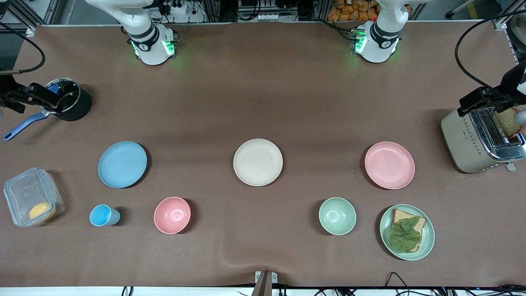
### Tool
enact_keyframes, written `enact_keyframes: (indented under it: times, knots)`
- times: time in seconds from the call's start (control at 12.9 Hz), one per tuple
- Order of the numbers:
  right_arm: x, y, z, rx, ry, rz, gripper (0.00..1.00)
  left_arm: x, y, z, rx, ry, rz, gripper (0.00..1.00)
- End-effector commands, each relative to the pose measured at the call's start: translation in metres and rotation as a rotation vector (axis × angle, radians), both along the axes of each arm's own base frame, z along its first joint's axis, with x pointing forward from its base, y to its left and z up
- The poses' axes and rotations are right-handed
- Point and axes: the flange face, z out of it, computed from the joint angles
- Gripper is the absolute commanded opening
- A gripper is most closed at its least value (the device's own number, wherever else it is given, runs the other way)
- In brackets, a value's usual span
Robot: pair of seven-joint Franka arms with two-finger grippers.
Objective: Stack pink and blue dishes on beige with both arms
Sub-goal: 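Move the left gripper down to the rim of the pink plate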
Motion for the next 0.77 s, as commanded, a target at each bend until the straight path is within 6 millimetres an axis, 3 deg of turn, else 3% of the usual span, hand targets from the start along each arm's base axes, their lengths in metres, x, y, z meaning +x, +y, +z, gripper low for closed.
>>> enact_keyframes:
  times: [0.0,0.15,0.23,0.39,0.54,0.7]
  knots:
    - [-0.003,0.001,0.003,-0.009,-0.001,0.004,1.00,-0.002,-0.004,0.008,-0.012,0.007,-0.016,1.00]
    - [-0.003,0.002,0.002,-0.009,0.001,0.006,1.00,0.003,-0.009,-0.003,-0.009,0.025,-0.013,1.00]
    - [-0.003,0.002,0.002,-0.009,0.001,0.006,1.00,0.013,-0.008,-0.019,-0.008,0.047,-0.011,1.00]
    - [-0.003,0.002,0.002,-0.009,0.002,0.006,1.00,0.045,0.005,-0.076,-0.009,0.073,0.011,1.00]
    - [-0.003,0.002,0.002,-0.009,0.002,0.006,1.00,0.049,0.034,-0.131,-0.010,0.096,0.055,1.00]
    - [-0.003,0.002,0.002,-0.009,0.002,0.006,1.00,0.037,0.059,-0.185,-0.013,0.080,0.097,1.00]
